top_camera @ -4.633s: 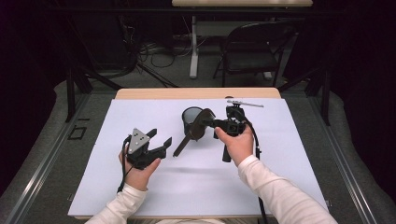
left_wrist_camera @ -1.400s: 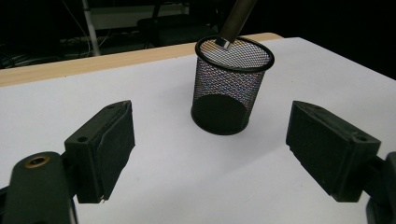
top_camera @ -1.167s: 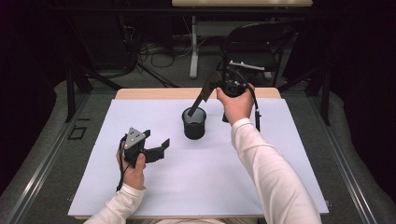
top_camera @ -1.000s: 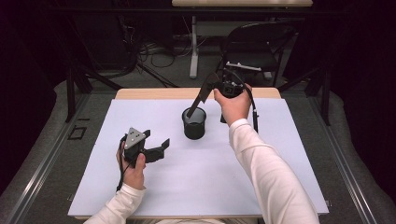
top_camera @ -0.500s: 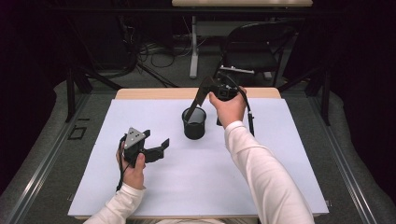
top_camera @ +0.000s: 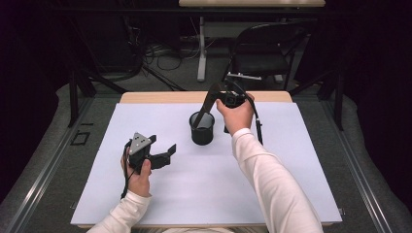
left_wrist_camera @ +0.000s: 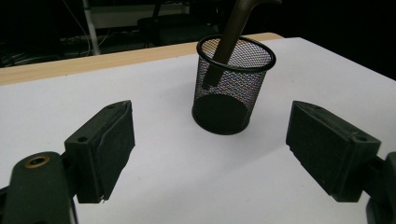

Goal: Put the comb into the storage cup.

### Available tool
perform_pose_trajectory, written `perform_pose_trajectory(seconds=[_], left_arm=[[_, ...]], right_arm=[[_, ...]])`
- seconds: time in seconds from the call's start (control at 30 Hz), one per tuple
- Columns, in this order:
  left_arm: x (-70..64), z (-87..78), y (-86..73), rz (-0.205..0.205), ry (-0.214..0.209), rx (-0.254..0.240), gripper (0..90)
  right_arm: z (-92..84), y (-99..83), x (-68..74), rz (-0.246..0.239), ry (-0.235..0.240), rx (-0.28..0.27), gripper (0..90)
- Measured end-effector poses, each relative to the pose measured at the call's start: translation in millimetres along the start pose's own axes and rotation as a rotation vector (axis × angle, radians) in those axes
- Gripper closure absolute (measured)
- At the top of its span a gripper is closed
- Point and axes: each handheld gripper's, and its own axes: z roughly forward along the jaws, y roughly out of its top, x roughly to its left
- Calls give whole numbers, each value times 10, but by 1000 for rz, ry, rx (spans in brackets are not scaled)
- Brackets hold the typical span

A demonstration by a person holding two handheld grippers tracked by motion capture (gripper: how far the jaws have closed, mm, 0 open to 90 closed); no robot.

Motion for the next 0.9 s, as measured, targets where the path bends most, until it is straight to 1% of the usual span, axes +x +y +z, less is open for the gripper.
perform_pose_trajectory(seconds=[0.3,0.5,0.73,0.9], left_arm=[[3,1,-1,-3,1,2,157],[4,1,-1,-4,1,1,157],[4,5,-2,-3,1,3,157],[2,4,-3,-2,1,3,157]], right_arm=[[73,-78,-50,9,-10,15,865],[100,-119,-95,25,-10,19,865],[124,-159,-135,33,-14,23,865],[150,-196,-146,30,-17,32,865]])
